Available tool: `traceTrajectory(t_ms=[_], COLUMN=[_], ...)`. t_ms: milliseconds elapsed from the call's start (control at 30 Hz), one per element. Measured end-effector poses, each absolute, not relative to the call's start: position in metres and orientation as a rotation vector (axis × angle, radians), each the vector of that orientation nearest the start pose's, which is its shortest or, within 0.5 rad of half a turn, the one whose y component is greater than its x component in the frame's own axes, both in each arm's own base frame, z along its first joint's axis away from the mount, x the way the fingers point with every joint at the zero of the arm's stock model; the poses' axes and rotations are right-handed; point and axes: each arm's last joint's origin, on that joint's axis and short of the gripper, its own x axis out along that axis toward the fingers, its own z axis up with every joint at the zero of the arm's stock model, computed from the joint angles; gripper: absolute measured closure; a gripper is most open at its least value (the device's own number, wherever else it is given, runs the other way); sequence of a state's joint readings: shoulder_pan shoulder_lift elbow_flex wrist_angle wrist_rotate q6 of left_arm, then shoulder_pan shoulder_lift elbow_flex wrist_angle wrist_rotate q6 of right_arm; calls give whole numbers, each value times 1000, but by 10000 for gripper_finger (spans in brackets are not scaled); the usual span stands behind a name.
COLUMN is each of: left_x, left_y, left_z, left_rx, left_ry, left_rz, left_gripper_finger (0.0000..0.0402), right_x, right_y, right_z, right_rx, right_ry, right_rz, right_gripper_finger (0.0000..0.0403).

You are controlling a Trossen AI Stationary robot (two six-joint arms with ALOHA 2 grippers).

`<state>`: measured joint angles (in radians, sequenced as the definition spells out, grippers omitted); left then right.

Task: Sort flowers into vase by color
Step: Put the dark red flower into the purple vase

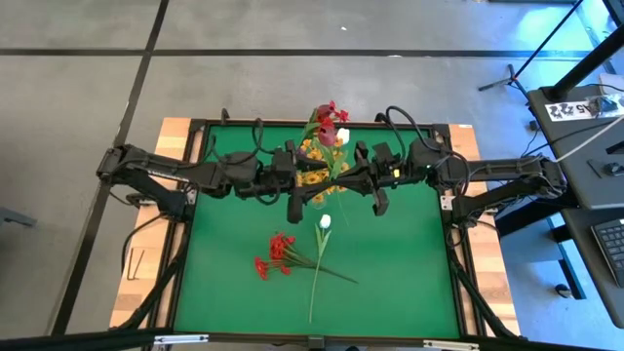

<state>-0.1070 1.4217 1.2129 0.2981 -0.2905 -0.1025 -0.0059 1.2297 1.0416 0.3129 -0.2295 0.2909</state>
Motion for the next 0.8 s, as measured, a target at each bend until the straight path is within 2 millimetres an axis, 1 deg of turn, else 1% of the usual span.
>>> traceTrajectory(t_ms=[100,233,333,467,800], left_x=[328,328,327,328,328], left_y=[-24,-24,-24,-18,-13], left_z=[381,383,385,385,383], left_rx=[-131,-161,-165,-168,-196], left_ry=[-103,-116,-137,-134,-126], left_rz=[168,107,101,119,135], left_gripper_finger=[181,181,181,181,184], right_x=[279,279,279,279,292], right_y=[5,5,5,5,5], right_z=[377,376,376,375,362], right_rx=[275,272,269,270,278], right_ry=[-90,-81,-81,-72,-24], right_rz=[239,237,238,236,230], right_gripper_finger=[395,395,395,395,395])
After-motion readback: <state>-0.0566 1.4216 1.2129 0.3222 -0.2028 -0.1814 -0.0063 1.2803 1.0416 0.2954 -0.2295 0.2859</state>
